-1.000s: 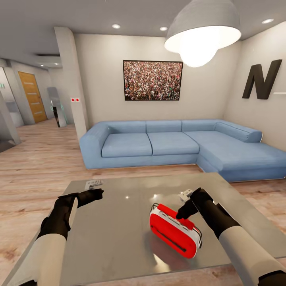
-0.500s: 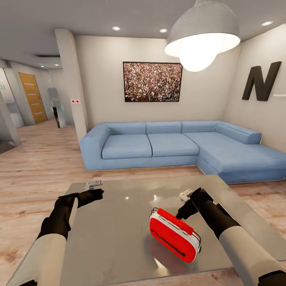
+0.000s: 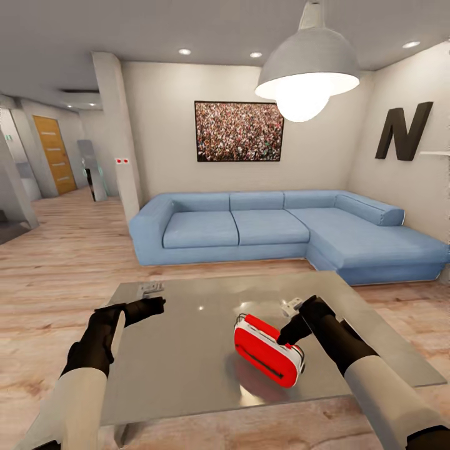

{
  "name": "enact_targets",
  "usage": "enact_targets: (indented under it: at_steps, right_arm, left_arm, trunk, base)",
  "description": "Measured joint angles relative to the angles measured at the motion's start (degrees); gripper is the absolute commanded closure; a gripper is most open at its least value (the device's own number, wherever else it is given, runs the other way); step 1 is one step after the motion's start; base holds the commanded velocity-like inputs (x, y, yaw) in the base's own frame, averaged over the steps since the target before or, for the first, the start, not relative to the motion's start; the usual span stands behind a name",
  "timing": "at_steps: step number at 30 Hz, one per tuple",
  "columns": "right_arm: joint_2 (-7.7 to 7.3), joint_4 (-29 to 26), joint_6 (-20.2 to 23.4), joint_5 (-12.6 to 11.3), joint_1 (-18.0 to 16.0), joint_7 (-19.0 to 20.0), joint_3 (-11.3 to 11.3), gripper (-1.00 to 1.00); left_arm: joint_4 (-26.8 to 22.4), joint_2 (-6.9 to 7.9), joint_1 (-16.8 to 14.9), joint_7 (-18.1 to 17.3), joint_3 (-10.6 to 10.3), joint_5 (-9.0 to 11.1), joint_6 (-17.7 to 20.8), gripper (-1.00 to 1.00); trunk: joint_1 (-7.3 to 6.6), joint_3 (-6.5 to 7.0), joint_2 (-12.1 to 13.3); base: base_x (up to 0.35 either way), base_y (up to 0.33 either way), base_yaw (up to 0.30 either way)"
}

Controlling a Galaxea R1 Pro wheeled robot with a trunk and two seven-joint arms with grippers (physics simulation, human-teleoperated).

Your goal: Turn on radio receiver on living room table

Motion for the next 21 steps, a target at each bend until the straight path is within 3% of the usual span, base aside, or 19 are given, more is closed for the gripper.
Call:
enact_targets:
  at_steps: [16, 21]
  right_arm:
    - [0.0, 0.0, 0.0, 0.0, 0.0, -0.1, 0.0, -1.0]
    - [0.0, 0.5, -0.4, -0.3, 0.1, -0.1, -0.1, -1.0]
  left_arm:
    - [0.0, 0.0, 0.0, 0.0, 0.0, 0.0, 0.0, 1.0]
    - [0.0, 0.24, 0.0, 0.0, 0.0, -0.1, 0.0, 1.0]
  trunk:
    - [-3.51, 2.87, 6.4]
    - [-4.61, 3.77, 8.4]
  base:
    - [-0.33, 0.0, 0.0]
    - [-0.1, 0.0, 0.0]
